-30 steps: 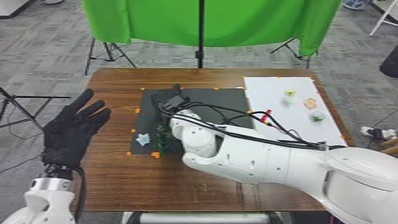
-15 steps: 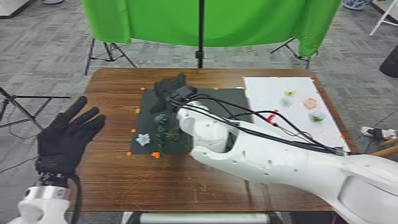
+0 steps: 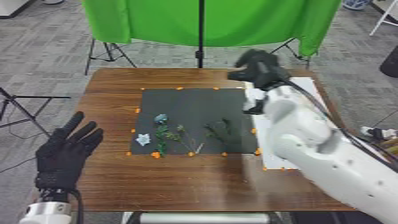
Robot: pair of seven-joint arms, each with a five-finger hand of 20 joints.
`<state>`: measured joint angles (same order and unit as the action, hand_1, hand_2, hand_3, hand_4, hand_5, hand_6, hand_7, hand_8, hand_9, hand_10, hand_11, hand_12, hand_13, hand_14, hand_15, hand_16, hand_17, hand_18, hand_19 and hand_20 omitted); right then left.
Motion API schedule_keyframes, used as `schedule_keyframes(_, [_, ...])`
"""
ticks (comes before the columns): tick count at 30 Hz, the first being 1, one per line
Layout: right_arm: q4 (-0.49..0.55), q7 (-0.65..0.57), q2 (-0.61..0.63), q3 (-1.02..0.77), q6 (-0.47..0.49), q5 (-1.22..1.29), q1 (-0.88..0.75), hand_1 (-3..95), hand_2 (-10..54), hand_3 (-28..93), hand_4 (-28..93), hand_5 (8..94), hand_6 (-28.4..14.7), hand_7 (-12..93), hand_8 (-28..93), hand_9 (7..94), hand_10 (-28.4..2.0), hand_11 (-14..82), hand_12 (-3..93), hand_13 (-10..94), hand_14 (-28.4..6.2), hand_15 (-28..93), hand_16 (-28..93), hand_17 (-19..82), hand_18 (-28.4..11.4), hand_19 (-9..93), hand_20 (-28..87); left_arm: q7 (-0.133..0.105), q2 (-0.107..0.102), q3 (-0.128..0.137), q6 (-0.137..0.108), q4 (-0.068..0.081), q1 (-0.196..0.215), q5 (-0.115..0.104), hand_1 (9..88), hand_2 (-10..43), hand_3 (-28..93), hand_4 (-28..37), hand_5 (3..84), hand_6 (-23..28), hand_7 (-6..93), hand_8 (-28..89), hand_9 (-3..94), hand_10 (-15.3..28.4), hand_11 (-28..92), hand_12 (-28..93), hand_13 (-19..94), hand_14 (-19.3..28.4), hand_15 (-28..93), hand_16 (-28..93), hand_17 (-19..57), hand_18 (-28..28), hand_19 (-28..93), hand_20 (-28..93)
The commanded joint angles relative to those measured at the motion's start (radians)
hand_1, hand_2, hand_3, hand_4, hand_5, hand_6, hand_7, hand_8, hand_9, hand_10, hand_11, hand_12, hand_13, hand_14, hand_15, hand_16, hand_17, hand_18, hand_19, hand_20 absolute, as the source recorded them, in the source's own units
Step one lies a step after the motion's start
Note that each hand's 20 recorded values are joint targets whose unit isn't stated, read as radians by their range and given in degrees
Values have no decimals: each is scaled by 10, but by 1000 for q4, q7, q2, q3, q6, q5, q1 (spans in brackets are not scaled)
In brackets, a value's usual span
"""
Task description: Arrange flowers
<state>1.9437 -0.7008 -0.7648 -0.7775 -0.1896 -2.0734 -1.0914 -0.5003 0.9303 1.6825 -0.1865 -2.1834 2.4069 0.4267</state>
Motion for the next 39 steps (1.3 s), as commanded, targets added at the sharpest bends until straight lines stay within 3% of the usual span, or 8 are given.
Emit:
schedule_keyframes(1, [-42,-182,197,-176,-63,-64,-268,271,-95,773,-283,599,-5,160,-130,627,-150,275,150,520,-141,711,121,129,-244,752,535,4,6,-4,2,-8,20,9,218,58,792,-283,370,79,114,-98,355,202,212,101,240,281,480,-88,-91,283,572,82])
schedule_keyframes(9, [-155,-227,242,-172,-16,-127,-317,294,-95,789,-282,587,-7,160,-129,595,-157,252,146,512,-143,718,115,139,-242,761,528,-31,-24,-20,-14,-10,37,-12,220,58,793,-283,370,80,112,-97,354,202,211,101,240,281,481,-88,-91,283,571,82])
schedule_keyframes(17, [-228,-219,236,-86,28,-98,-262,299,-95,810,-283,557,7,171,-136,553,-151,221,141,502,-133,720,107,136,-234,761,519,1,-2,-12,-9,-10,38,2,220,58,793,-283,371,80,112,-97,355,202,210,100,240,280,481,-88,-91,284,571,83])
schedule_keyframes(20, [-256,-211,225,-24,51,-101,-215,308,-95,811,-283,559,15,176,-140,564,-146,220,141,509,-128,719,104,136,-234,761,518,-2,-13,-17,-13,-9,35,-7,221,58,793,-283,371,81,112,-97,355,202,211,100,240,281,481,-88,-91,284,572,83])
schedule_keyframes(26, [-314,-216,206,115,32,-146,-124,344,-95,790,-283,613,40,183,-148,623,-120,227,142,557,-107,701,105,155,-232,769,517,2,-17,-17,-12,-8,34,-7,222,58,792,-283,371,80,112,-97,354,202,211,101,240,281,482,-88,-91,284,572,83])
schedule_keyframes(30, [-332,-212,213,171,-23,-192,-114,458,-95,680,-283,752,52,175,-54,744,-88,243,170,626,-76,684,144,190,-221,791,509,4,-14,-18,-10,-8,33,-4,223,58,791,-283,371,80,112,-97,354,202,212,101,240,281,482,-89,-91,284,572,84])
schedule_keyframes(33, [-333,-219,216,164,-57,-221,-132,522,-95,634,-283,844,59,165,-17,843,-60,151,275,668,-61,687,166,212,-214,809,506,-5,-24,-21,-19,-9,35,-14,222,58,793,-283,371,80,112,-97,354,202,212,101,240,281,483,-89,-91,284,572,84])
schedule_keyframes(39, [-264,-197,228,83,-149,-271,-172,548,-95,624,-283,876,61,154,-8,903,-56,150,313,697,-49,697,178,232,-208,827,504,-21,-30,-14,-28,-13,41,-21,223,59,791,-283,371,80,113,-98,355,202,211,100,240,281,482,-89,-91,284,572,85])
